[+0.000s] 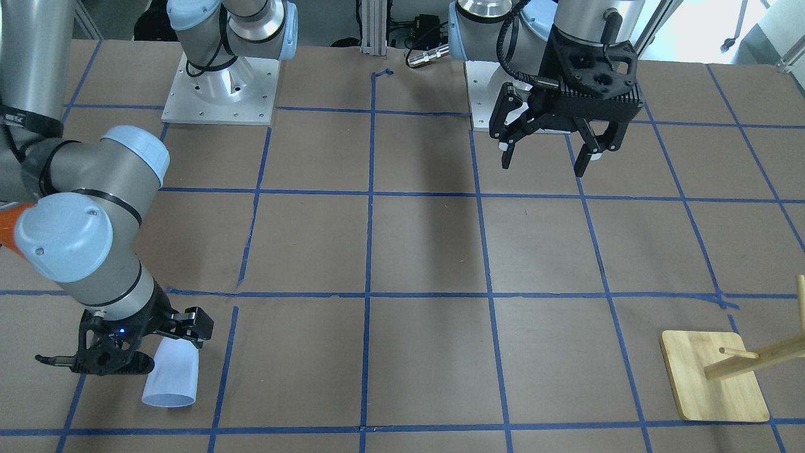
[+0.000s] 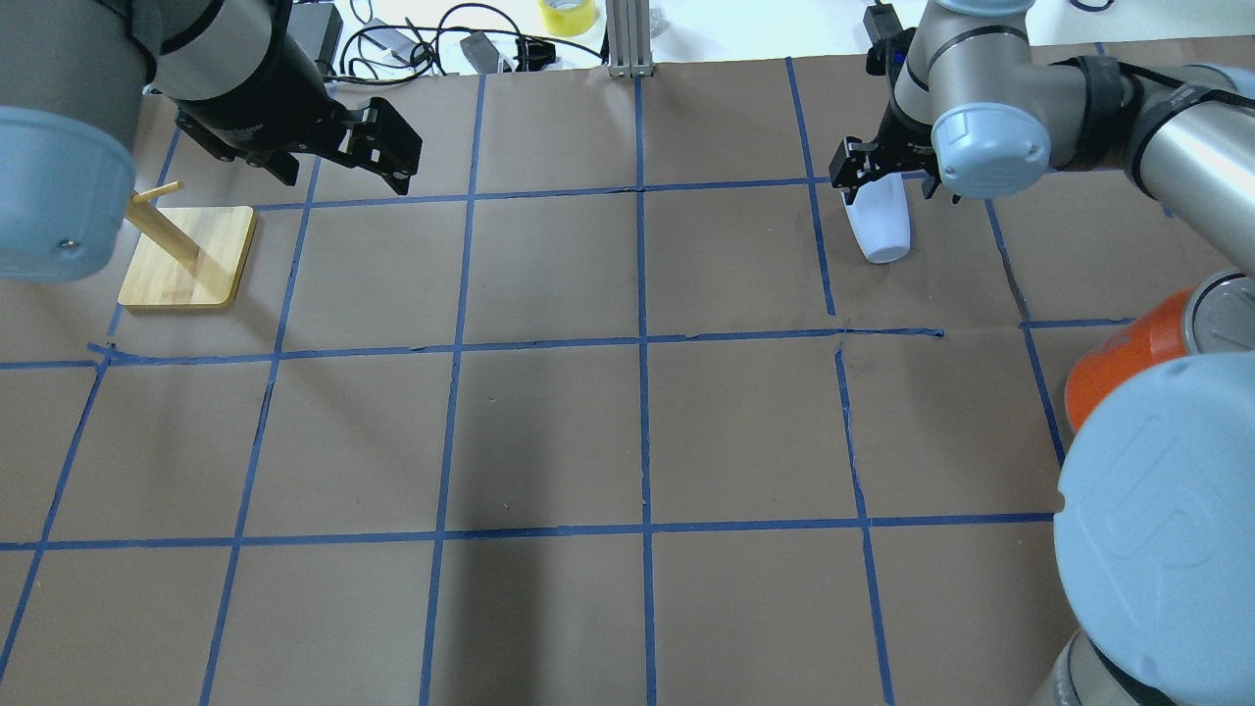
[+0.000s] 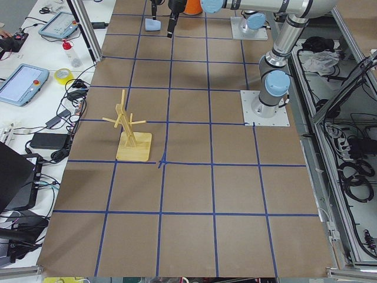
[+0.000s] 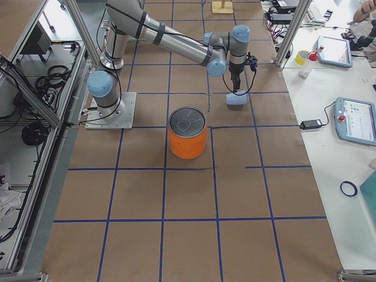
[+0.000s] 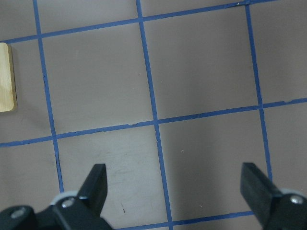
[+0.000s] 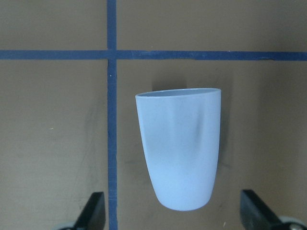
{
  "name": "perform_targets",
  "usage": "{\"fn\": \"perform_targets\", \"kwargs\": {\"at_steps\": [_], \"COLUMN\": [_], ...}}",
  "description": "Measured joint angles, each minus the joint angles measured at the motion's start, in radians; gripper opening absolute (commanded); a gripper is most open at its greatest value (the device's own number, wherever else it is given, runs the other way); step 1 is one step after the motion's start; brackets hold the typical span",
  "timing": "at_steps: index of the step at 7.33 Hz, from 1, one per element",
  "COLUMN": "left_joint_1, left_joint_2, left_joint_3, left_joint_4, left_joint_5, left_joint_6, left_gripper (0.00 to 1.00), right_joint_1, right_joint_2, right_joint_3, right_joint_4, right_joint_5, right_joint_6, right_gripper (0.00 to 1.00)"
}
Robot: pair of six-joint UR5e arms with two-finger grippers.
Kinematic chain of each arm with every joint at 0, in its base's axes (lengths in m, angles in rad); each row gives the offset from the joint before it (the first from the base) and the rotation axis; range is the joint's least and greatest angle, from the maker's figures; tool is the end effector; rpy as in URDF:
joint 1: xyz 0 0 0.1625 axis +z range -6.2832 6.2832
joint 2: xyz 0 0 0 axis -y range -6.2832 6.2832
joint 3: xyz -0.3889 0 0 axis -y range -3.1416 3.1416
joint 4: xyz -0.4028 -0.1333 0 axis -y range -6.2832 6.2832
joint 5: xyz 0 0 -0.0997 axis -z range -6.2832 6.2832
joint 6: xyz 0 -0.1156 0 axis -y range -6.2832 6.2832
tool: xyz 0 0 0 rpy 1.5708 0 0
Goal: Flip cup
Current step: 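Close the right gripper on the pale blue cup and lift it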
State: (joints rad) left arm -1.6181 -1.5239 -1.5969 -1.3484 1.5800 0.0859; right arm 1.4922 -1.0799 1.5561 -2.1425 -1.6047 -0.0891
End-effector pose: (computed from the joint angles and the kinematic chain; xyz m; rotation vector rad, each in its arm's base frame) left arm -0.1562 -0.5023 0.4712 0.2049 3.0980 -0.3790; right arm 0.0778 -0.6597 0.2153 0.0138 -3.0965 0.1431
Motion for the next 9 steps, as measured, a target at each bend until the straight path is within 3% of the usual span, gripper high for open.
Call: {"fn": "perform_targets", "kwargs": {"at_steps": [7,9], "left_joint_1": [0.0,0.0], "left_joint_2": [0.001,0.001], "left_joint_3": [0.0,0.0], "left_joint_4": [-0.001,-0.003], "left_joint_5": [0.0,0.0], "left_joint_6": [0.0,0.0], "left_gripper": [1.0,1.0], "right_joint_1": [-0.011,-0.033], "right_joint_2": [0.13,0.145], "right_joint_3": [0.0,0.001], "right_joint_4": [-0.114,-0.129], "right_joint_5": [-0.005,-0.001], "right_joint_6": [0.002,-0.004], "right_gripper": [1.0,0.22]}}
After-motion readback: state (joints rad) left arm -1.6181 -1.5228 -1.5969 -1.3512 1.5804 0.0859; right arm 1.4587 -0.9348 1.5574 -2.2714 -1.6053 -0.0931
